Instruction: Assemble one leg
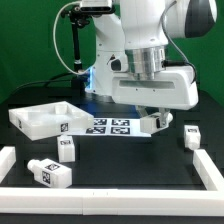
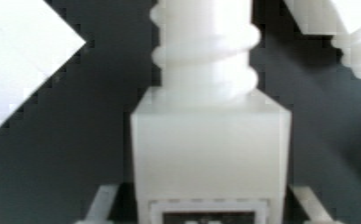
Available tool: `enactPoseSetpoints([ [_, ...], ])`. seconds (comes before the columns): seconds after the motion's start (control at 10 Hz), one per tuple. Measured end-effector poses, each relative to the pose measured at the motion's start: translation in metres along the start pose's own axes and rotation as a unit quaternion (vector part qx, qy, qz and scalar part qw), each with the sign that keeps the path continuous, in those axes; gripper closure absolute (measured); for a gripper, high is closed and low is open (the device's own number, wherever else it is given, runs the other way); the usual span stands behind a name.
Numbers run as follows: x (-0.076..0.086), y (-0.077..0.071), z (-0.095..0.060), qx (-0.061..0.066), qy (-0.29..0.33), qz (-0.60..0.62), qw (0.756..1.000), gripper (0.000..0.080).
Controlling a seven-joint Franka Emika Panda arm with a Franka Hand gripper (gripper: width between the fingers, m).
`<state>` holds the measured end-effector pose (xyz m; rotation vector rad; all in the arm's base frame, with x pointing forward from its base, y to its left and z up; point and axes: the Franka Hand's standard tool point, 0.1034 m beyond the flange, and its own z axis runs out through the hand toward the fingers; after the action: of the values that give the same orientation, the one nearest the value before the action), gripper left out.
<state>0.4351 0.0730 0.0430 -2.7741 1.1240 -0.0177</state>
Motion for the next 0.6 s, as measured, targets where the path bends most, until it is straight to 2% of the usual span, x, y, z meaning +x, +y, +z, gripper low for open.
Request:
enactPoseSetpoints([
  [0.3,0.000,0.004,0.003,-0.003,-0.001,-0.003,1.000,0.0538],
  [0.5,0.001,0.044,0.019,-0.028,0.014,-0.075,0.997,0.0538],
  [0.6,-0.008,0.051,0.026,-0.037,0.007,-0.081,0.996,0.0538],
])
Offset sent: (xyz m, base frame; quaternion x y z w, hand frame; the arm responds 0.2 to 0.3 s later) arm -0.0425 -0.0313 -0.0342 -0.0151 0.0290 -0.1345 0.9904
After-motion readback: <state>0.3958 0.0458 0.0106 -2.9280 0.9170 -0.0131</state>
